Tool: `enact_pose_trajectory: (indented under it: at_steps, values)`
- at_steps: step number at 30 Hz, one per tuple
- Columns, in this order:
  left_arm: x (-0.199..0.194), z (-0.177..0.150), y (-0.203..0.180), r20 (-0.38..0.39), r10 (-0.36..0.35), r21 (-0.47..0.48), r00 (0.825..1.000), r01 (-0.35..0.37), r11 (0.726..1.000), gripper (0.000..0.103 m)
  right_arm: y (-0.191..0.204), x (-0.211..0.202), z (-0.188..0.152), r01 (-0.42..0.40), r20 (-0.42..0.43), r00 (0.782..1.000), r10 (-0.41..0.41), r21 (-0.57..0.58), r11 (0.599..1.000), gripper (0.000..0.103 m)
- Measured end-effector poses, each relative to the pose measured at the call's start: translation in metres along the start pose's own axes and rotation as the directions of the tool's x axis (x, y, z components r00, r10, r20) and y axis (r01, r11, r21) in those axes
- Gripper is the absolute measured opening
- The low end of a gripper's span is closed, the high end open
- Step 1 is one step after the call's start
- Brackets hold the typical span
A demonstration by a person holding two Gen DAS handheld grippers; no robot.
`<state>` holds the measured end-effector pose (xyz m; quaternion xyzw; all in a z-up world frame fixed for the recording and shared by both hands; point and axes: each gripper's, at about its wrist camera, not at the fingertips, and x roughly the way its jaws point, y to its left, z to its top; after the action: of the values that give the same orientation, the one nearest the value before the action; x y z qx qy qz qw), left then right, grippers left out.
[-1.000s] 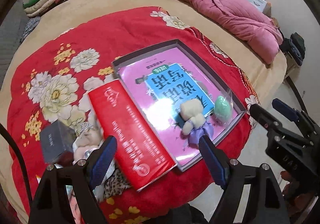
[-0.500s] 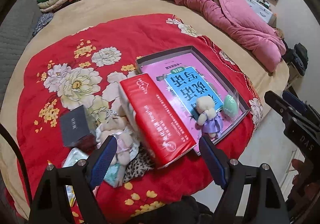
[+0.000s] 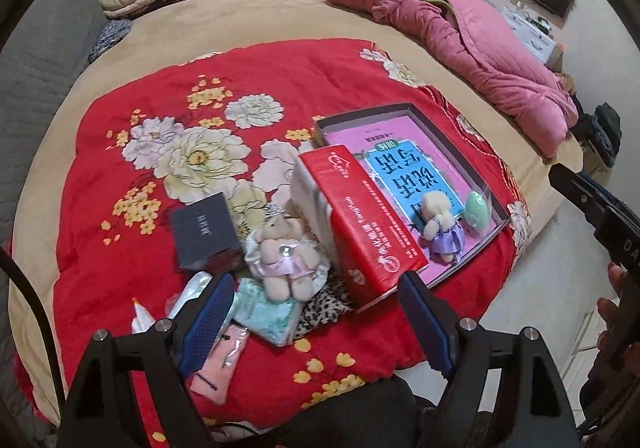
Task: Organize soft objects
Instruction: 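Move both open tools back over the pile of soft items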
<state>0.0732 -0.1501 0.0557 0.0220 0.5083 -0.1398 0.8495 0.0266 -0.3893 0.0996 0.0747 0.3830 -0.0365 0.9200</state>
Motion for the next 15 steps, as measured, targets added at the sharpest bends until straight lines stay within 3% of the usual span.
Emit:
enact_pose_trajectory:
  at_steps: [15]
  values:
    - [-0.039, -0.009, 0.095, 0.038, 0.054, -0.146, 0.998, -0.048, 0.988, 0.083, 0.055, -0.018, 0.01, -0.072, 0.023, 0.997, 0.075, -0.108, 0.992, 0.074]
